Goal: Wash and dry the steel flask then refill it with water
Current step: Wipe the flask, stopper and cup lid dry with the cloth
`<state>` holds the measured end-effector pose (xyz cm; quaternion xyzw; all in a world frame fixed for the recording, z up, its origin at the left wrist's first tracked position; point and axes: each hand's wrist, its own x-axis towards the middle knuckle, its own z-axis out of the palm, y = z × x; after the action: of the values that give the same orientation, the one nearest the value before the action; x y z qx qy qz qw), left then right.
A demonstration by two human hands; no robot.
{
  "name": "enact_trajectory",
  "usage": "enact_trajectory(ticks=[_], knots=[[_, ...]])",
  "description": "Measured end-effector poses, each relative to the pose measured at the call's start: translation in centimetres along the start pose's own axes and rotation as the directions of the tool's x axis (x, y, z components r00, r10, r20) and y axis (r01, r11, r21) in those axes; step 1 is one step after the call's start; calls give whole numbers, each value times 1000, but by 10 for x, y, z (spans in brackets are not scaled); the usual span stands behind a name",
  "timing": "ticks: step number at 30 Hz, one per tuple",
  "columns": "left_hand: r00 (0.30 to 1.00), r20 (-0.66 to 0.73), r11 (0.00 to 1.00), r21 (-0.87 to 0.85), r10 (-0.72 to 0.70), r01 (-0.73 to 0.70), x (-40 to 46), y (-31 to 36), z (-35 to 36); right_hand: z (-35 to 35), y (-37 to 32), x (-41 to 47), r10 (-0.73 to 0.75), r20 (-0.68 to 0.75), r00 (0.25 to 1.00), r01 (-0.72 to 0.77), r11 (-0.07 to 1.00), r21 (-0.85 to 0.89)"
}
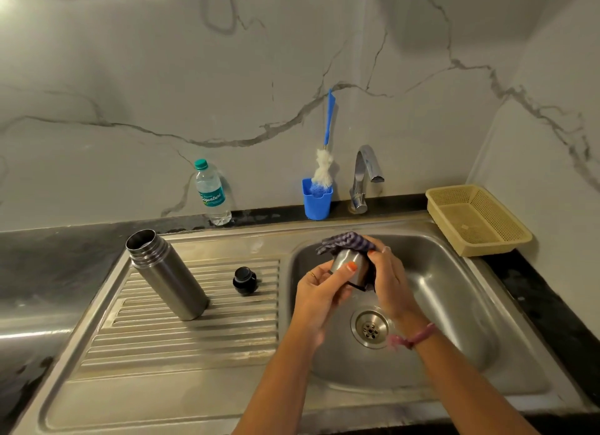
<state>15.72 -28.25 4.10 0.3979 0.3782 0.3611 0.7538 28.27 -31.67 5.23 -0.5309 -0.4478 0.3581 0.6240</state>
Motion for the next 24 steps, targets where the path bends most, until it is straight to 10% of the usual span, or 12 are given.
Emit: enact_trajectory(ticks=[8, 15, 24], knots=[[994, -67, 993, 89, 86, -80, -1, 4, -7, 4, 6, -9, -364, 130, 922, 386, 847, -366], [993, -108, 998, 38, 56, -52, -15, -3, -8, 31, 9, -20, 45, -197, 979, -13, 987, 160], [947, -275, 967, 234, 166, -101, -5, -9, -32, 43, 10, -15, -102, 5, 995, 102, 988, -116]])
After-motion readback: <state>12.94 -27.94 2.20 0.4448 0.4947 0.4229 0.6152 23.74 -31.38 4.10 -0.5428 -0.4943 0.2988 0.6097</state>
